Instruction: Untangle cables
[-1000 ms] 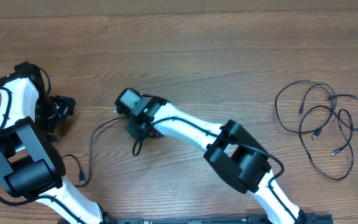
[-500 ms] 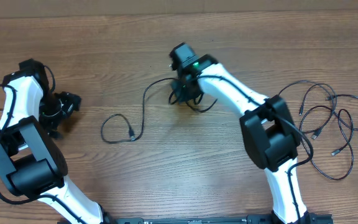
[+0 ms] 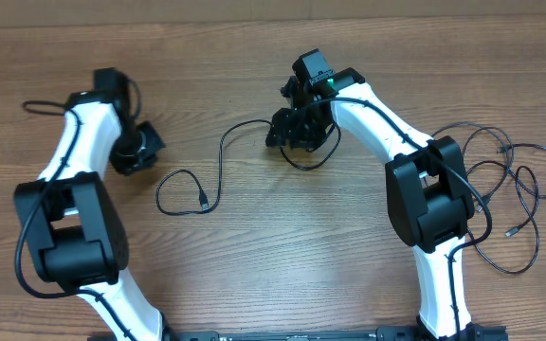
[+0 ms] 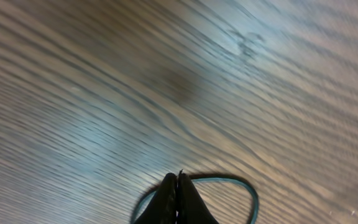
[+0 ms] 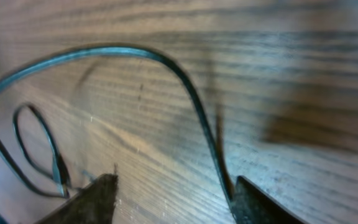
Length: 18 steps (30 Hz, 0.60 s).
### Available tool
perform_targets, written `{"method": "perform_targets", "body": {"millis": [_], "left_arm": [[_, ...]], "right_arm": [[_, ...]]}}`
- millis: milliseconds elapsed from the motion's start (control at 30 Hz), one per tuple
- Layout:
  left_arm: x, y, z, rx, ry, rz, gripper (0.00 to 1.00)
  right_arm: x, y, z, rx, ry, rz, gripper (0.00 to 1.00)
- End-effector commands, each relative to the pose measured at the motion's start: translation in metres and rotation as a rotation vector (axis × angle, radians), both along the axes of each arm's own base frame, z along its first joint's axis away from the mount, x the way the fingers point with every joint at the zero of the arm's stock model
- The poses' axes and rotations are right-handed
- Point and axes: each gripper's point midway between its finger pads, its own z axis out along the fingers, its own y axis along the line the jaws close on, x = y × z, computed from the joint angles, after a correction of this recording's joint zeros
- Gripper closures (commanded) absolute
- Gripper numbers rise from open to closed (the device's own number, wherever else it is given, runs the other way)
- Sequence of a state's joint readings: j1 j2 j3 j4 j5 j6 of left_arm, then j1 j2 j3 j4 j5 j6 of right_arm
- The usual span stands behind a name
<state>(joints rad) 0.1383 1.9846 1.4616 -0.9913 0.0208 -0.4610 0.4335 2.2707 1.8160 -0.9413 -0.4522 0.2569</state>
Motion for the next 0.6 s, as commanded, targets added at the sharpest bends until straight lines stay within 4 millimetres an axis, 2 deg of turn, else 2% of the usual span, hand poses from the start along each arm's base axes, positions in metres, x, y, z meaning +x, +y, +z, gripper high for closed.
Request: {"method": "perform_targets", "body": {"millis": [0, 200, 333, 567], "left_arm": [[0.002, -0.009, 0.001, 0.06, 0.01, -0.106, 0.96], [-0.017, -0.028, 0.001, 0.046, 0.092, -0.168, 0.96], [-0.023, -0.041, -0.002, -0.004, 0.109, -0.201, 0.96], [-0.048, -0.06, -0.025, -0.043, 0.171, -0.243, 0.96]], "right_arm": [[0.003, 0.005, 0.029, 0.026, -0.046, 0.002, 0.35], [-0.002, -0.006, 0.015, -0.034, -0.029, -0.007, 0.27], [-0.01, -0.01, 0.001, -0.047, 0.003, -0.007, 0.25], [-0.024, -0.014, -0.015, -0.06, 0.055, -0.004, 0.25]]}}
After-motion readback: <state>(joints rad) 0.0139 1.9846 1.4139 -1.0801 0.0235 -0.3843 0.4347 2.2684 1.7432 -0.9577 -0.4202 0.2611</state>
